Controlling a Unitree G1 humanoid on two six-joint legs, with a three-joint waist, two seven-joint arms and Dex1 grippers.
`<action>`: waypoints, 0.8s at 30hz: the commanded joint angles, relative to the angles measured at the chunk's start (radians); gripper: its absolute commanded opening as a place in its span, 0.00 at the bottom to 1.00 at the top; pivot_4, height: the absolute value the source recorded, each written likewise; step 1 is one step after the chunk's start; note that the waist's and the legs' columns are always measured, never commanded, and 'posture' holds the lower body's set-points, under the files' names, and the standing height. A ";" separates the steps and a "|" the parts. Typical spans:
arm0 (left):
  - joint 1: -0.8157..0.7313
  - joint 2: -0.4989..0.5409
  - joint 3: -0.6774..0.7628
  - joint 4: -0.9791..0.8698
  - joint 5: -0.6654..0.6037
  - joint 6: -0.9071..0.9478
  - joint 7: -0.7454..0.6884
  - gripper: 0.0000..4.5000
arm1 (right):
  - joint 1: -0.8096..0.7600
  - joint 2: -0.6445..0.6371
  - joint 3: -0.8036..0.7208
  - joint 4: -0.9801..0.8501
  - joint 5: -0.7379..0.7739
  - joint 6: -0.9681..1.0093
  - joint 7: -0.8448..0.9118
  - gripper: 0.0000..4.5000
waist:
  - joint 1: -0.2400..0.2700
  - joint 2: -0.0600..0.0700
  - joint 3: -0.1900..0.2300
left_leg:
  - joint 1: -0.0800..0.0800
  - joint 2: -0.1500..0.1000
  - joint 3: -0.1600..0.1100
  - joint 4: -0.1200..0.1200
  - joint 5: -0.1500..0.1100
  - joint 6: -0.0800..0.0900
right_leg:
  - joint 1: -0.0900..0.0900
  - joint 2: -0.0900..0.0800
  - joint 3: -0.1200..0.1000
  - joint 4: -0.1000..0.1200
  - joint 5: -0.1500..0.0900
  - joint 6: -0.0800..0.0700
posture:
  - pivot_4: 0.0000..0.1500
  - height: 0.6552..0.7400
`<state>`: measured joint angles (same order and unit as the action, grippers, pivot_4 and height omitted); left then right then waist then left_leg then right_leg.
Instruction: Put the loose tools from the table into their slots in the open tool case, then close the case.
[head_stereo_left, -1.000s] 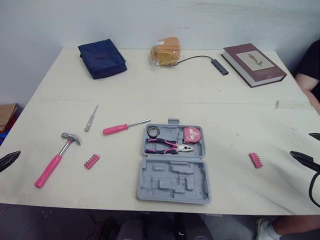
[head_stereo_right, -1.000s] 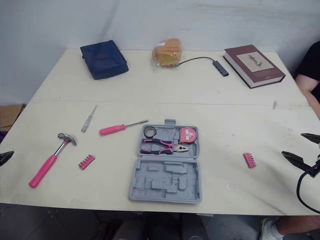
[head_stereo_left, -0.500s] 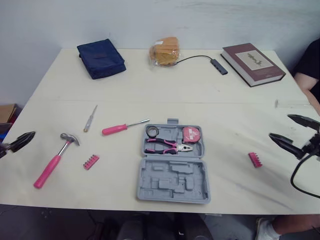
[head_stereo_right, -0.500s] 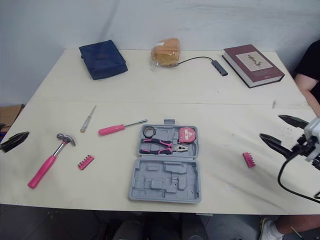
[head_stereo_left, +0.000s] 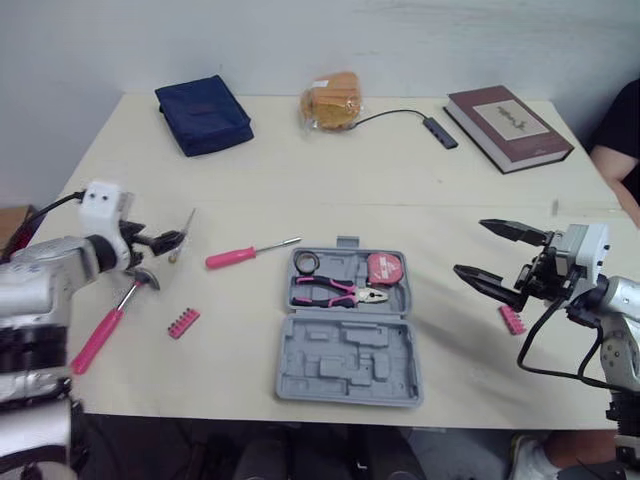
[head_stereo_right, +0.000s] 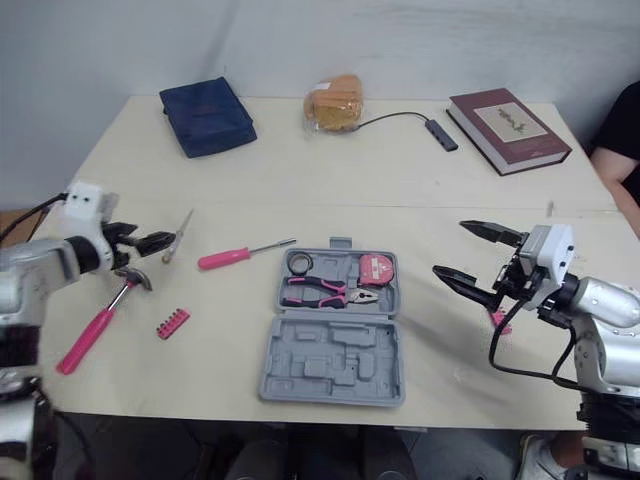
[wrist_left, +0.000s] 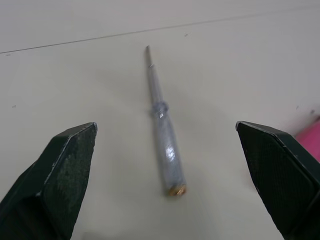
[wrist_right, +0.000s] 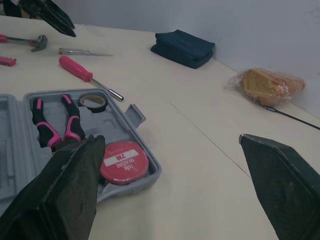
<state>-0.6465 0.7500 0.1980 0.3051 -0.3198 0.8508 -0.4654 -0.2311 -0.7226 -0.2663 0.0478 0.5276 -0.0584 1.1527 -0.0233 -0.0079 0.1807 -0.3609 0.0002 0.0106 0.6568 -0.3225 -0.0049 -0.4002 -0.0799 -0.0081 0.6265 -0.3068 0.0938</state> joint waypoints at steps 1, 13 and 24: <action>-0.040 -0.009 -0.052 0.067 0.074 -0.013 0.044 1.00 | -0.008 0.009 0.007 -0.067 0.001 0.005 -0.022 0.99 | -0.004 0.000 0.000 | 0.000 0.000 0.000 0.000 0.000 0.000 | 0.000 0.000 0.000 0.000 0.000 0.000 | 1.00 1.00; -0.039 -0.002 -0.100 0.139 0.116 0.053 0.001 0.23 | 0.011 0.003 0.003 -0.153 0.008 0.038 -0.068 1.00 | 0.000 0.000 0.000 | -0.010 0.000 0.002 0.007 0.002 -0.002 | -0.010 0.001 0.003 0.007 0.000 0.000 | 1.00 1.00; 0.020 0.004 -0.011 -0.047 0.051 -0.339 -0.202 0.01 | 0.057 -0.063 -0.028 -0.148 -0.032 -0.021 -0.015 1.00 | 0.013 -0.002 0.001 | -0.011 0.000 0.002 0.007 0.002 -0.002 | -0.011 0.001 0.002 0.008 0.000 0.000 | 1.00 1.00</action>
<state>-0.6192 0.7187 0.1822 0.3564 -0.2498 0.5869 -0.5949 -0.1757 -0.7620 -0.2462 -0.0764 0.4942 -0.0468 1.1189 -0.0104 -0.0100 0.1815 -0.3720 0.0006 0.0129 0.6638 -0.3203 -0.0071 -0.4113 -0.0793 -0.0056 0.6336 -0.3067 0.0940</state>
